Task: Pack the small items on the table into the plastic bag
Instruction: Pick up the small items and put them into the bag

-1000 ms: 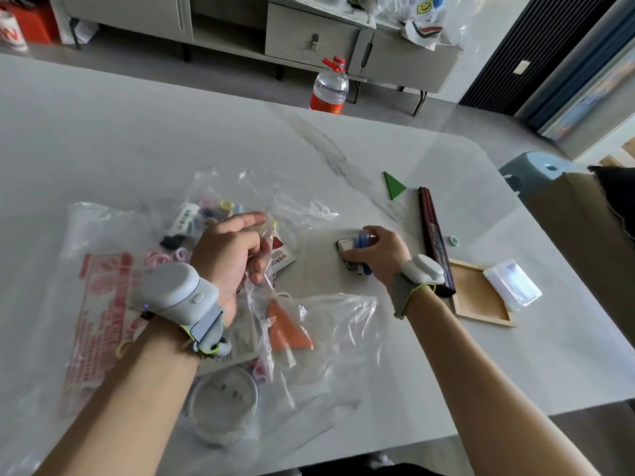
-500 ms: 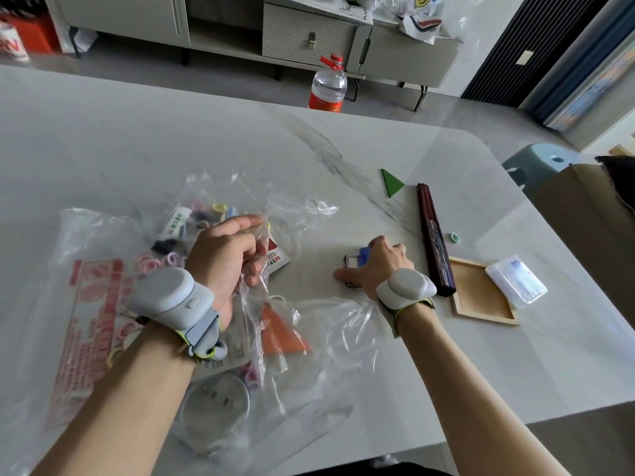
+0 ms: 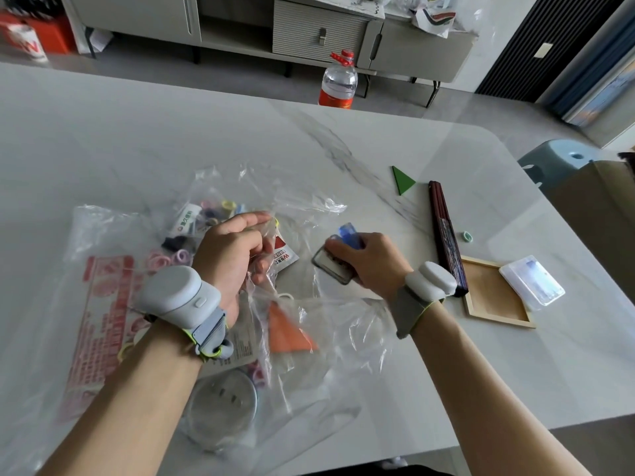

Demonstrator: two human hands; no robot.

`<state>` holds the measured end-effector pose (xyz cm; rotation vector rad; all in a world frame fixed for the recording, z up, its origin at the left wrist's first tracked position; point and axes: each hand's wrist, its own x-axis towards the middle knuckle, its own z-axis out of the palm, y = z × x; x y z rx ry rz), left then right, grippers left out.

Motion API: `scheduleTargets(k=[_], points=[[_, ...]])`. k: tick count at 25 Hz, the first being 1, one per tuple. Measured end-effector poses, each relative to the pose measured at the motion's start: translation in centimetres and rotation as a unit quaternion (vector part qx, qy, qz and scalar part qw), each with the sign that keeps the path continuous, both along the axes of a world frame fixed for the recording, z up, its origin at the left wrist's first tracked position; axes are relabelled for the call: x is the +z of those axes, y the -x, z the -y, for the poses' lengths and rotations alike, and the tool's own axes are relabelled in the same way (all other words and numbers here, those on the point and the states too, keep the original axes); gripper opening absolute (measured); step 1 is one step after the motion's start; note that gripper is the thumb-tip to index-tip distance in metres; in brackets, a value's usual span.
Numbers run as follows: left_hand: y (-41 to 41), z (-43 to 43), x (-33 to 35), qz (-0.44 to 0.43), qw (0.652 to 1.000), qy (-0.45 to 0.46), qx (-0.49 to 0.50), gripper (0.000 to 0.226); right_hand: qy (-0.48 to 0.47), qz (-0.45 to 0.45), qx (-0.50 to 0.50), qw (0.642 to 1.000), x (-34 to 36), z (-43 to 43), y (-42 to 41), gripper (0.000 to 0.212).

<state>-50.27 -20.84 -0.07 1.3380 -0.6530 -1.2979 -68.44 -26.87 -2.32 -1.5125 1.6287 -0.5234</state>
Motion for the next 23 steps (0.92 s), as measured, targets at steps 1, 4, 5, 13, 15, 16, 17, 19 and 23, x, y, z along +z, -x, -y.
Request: scheduleTargets(k=[1,4,5,13,15,16,17,19,23], points=[[-0.1,0.0,0.0,-0.001,1.000,0.002,-0.002,0.046,-0.019,0.050,0.036,0.998,0.0,-0.4,-1.2,0.034],[-0.5,0.0,-0.1,-0.004,1.000,0.017,-0.007,0.046,-0.054,0.135,0.168,0.975,-0.7,-1.9,-5.0,0.005],[-0.6,0.0,-0.1,0.002,1.000,0.018,-0.009,0.047,-0.048,0.141,0.207,0.967,-1.0,-2.1,-5.6,0.012],[-0.2,0.4,-0.2,0.000,1.000,0.007,-0.005,0.046,0.005,0.206,0.070,0.976,-1.5,-1.1,-4.5,0.037],[-0.1,0.6,-0.3,-0.002,1.000,0.012,-0.002,0.046,0.014,0.196,0.012,0.981,-1.2,-1.0,-3.0,0.034],[-0.1,0.7,-0.4,-0.006,1.000,0.015,0.004,0.046,0.047,0.153,-0.021,0.987,-1.4,-0.4,-2.0,0.030],[-0.2,0.8,-0.5,-0.012,1.000,0.016,0.008,0.046,0.086,0.091,-0.055,0.991,-1.7,0.6,-0.8,0.025],[-0.2,0.9,-0.5,-0.022,1.000,0.015,0.015,0.046,0.135,-0.051,-0.101,0.984,-2.0,3.8,1.5,0.026],[0.3,1.2,-0.6,-0.028,1.000,0.001,0.012,0.045,0.127,-0.289,-0.029,0.949,-1.6,12.6,4.8,0.063]])
